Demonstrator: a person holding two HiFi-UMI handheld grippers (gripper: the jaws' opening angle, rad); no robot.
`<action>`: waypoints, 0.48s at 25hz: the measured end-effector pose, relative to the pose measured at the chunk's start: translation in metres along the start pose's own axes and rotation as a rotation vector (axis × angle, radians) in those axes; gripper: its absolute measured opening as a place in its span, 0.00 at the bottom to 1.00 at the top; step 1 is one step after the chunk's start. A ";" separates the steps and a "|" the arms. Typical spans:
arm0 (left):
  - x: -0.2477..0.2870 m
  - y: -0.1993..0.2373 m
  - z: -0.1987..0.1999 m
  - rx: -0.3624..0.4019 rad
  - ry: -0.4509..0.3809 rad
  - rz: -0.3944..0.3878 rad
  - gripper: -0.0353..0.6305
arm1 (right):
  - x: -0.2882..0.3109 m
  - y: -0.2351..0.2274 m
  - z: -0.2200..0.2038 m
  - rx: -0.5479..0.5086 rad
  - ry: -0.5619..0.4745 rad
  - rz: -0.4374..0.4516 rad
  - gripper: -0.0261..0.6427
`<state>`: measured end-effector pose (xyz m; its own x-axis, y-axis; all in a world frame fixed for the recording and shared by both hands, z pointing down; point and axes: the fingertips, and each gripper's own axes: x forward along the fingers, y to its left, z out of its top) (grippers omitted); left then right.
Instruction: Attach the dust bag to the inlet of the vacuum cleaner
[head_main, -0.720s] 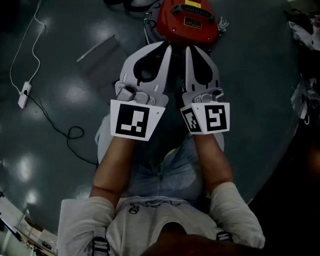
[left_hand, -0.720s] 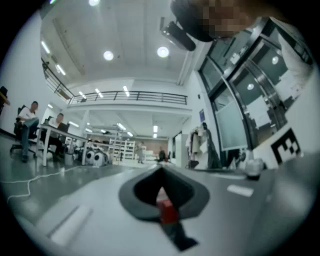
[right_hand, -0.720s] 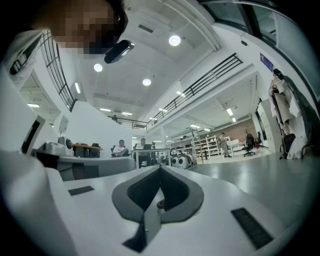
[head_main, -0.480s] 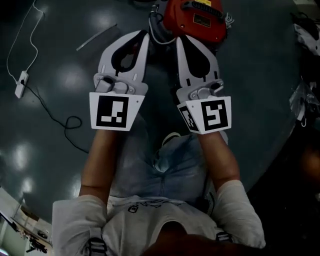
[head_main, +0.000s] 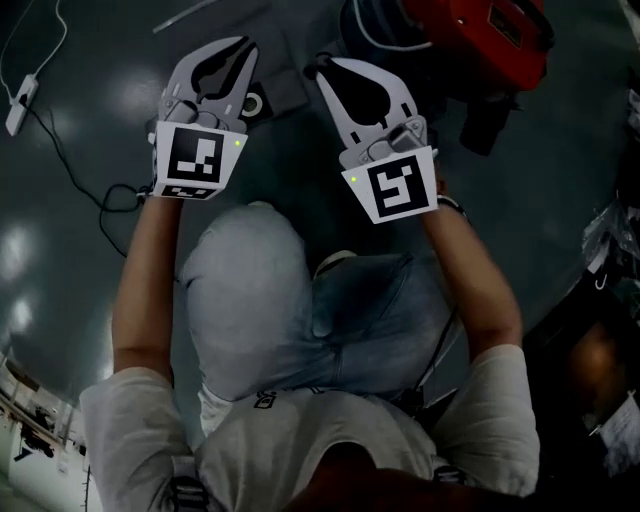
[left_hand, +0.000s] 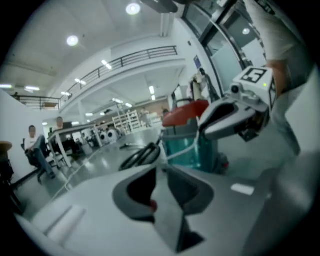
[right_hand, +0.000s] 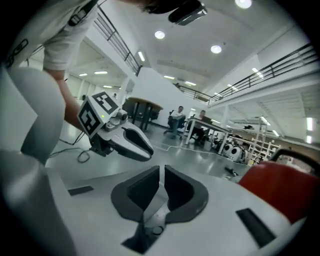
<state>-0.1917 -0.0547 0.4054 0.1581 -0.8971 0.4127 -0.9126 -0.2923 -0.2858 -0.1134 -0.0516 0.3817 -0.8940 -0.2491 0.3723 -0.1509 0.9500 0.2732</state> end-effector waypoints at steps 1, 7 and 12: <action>0.000 -0.008 -0.029 -0.014 0.050 -0.022 0.20 | 0.011 0.015 -0.012 -0.027 0.024 0.040 0.05; 0.004 -0.081 -0.194 0.058 0.362 -0.161 0.36 | 0.068 0.090 -0.104 -0.188 0.166 0.235 0.24; 0.002 -0.138 -0.295 0.325 0.569 -0.243 0.45 | 0.097 0.139 -0.176 -0.336 0.284 0.335 0.29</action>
<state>-0.1767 0.0822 0.7011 0.0407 -0.5067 0.8611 -0.7035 -0.6265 -0.3354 -0.1467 0.0232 0.6114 -0.7144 -0.0286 0.6991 0.3065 0.8854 0.3495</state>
